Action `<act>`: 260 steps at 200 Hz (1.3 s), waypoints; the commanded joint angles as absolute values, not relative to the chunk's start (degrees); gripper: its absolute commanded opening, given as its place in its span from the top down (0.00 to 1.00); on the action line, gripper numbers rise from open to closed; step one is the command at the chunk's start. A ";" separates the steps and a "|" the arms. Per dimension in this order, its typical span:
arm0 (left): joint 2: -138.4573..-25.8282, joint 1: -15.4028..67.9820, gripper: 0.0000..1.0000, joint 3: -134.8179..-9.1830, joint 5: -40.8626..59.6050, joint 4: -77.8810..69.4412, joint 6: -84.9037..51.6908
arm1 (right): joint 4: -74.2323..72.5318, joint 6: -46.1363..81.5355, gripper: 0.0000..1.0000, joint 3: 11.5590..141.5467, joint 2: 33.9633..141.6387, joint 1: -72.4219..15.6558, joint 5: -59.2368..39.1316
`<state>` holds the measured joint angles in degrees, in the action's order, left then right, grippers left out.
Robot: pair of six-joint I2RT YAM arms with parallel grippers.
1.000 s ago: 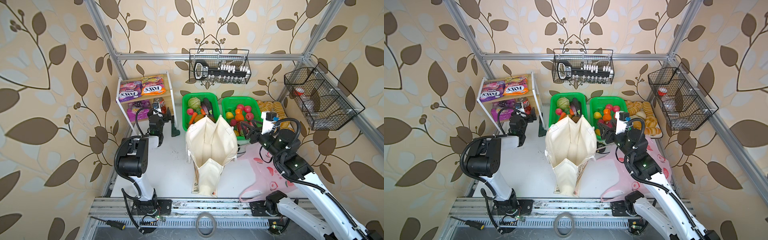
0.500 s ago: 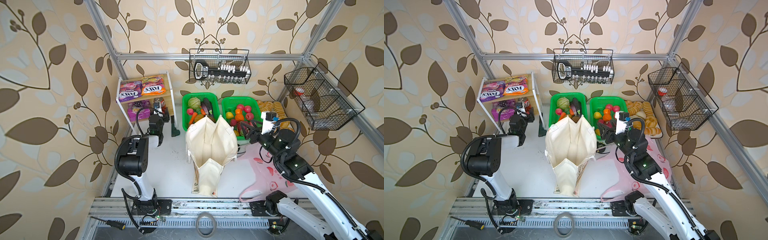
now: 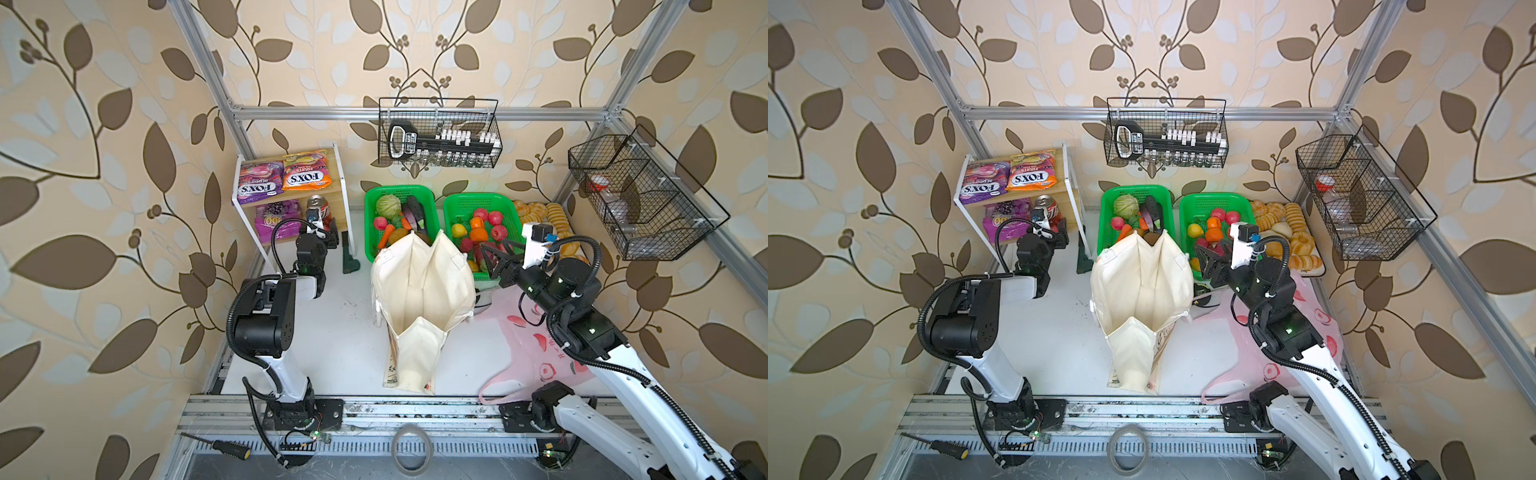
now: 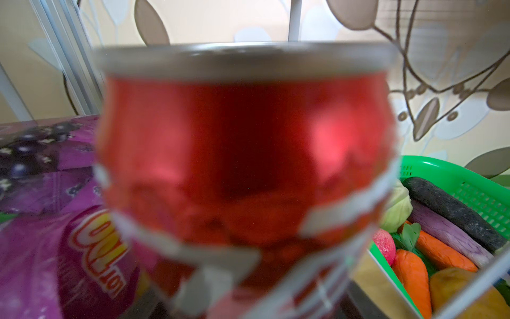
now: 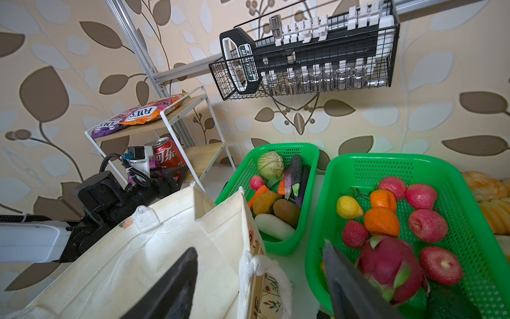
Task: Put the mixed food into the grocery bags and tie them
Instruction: 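Grasp the red Coca-Cola can on the shelf with the left gripper, then carry the can over the tote bag with the left gripper while the right takes it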
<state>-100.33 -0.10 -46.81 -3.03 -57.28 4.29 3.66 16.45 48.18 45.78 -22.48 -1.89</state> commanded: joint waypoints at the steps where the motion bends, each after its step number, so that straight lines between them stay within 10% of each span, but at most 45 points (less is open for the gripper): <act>1: -100.16 -0.44 0.20 -47.45 -3.92 -60.33 4.85 | 3.89 16.23 0.28 47.32 45.36 -22.32 -2.11; 90: -103.80 -0.53 0.16 -51.02 -3.83 -61.70 3.91 | 4.39 18.12 0.28 47.36 45.64 -22.35 -1.92; 152: -98.61 -0.53 0.56 -46.96 2.17 -60.83 4.27 | 4.34 19.29 0.27 47.11 45.61 -22.50 -1.76; 260: -65.08 0.53 0.73 -36.96 14.14 -37.18 1.60 | 8.69 22.59 0.27 57.92 52.36 -22.97 -15.55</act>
